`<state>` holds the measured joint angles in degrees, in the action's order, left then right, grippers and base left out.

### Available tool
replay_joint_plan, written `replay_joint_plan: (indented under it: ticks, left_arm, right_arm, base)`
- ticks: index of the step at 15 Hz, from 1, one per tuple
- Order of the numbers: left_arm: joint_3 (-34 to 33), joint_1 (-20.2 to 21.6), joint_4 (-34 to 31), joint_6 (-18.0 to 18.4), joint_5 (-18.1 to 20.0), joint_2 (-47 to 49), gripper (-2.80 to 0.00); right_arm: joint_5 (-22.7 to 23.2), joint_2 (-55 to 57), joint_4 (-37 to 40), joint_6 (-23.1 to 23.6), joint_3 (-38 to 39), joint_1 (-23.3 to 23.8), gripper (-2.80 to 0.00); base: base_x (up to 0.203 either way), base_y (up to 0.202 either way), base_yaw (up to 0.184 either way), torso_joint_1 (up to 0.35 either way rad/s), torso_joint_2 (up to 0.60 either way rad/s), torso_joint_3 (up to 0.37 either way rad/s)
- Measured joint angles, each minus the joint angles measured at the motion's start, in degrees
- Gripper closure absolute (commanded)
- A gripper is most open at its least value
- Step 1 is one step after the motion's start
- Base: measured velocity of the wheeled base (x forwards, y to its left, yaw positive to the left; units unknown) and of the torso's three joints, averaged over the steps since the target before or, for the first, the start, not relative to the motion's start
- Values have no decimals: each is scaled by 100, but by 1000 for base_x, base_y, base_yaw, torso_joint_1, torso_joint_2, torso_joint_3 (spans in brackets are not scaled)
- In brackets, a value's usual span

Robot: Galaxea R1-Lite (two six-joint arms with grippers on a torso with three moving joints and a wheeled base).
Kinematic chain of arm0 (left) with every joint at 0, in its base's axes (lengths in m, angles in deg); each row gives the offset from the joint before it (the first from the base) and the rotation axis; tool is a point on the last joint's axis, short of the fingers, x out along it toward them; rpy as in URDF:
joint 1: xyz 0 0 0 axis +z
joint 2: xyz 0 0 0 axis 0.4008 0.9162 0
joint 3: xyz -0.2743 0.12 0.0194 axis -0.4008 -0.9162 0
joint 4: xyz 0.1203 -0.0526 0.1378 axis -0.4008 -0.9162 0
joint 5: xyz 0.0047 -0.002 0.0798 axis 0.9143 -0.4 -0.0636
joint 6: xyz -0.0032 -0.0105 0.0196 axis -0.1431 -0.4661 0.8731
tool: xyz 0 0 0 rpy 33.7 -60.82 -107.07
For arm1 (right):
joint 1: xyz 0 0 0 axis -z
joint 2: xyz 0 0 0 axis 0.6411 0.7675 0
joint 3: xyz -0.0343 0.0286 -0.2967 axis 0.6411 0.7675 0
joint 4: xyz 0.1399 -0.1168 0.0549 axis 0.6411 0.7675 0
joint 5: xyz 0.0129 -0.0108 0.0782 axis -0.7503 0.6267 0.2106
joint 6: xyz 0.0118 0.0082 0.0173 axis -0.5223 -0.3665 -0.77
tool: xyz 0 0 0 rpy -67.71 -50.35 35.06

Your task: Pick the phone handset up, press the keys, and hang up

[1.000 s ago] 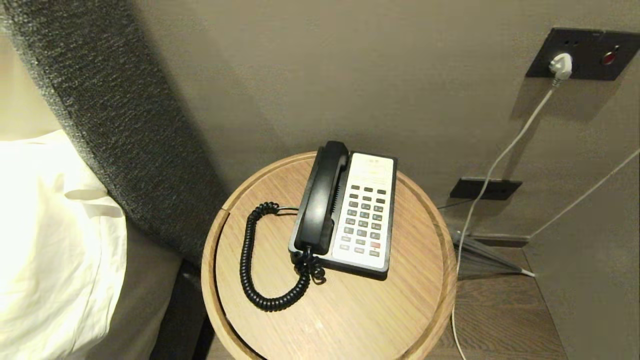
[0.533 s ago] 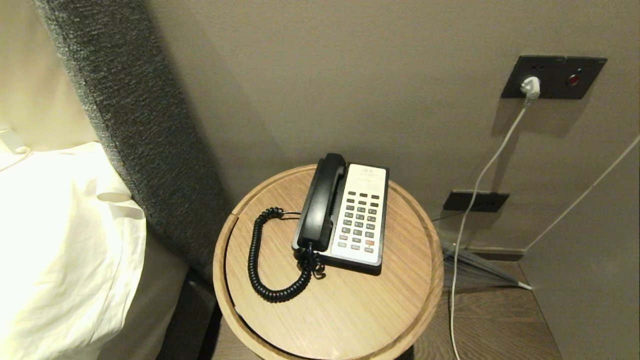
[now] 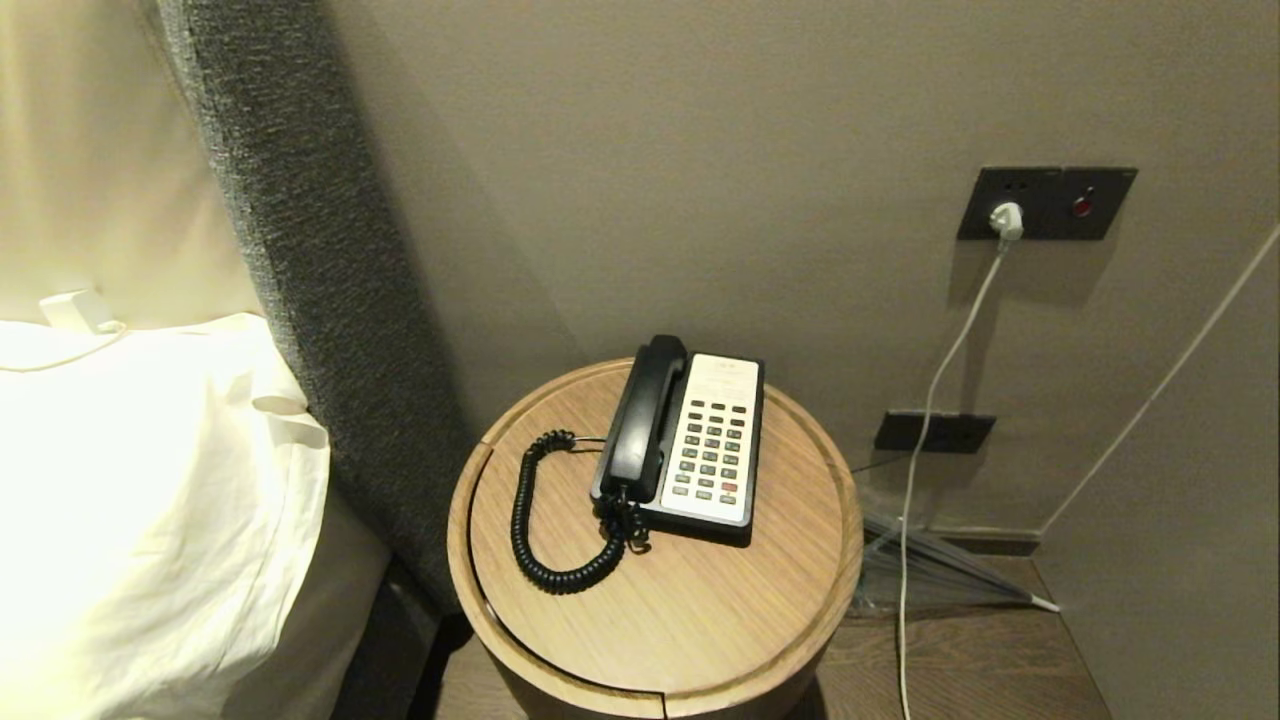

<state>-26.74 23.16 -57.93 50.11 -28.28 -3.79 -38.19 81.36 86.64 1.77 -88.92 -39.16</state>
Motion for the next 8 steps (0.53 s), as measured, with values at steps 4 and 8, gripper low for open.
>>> replay_joint_plan:
  ticks: [4, 8]
  left_arm:
    - [0, 2, -9, 16, -9, 0, 0]
    - [0, 0, -23, 99, 18, 0, 0]
  right_arm:
    - [0, 0, 0, 3, 0, 0, 0]
    - [0, 0, -2, 2, 0, 0, 0]
  base:
    - [0, 0, 0, 2, 3, 203]
    - [0, 0, 0, 3, 0, 203]
